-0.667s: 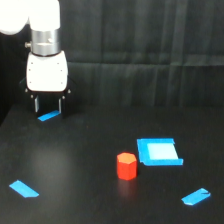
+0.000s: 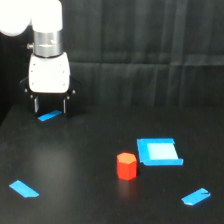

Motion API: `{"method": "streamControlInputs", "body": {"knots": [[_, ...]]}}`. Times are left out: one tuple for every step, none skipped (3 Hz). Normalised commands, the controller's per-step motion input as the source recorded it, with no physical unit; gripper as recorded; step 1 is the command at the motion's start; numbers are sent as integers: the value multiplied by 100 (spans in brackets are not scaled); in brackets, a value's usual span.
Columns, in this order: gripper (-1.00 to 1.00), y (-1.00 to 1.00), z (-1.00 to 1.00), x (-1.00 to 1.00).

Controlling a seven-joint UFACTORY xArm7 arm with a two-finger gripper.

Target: Pick up the red object from the table

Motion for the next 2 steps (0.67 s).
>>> {"method": "streamControlInputs", "body": {"knots": [[100, -47, 7, 79], [100, -65, -28, 85]]}}
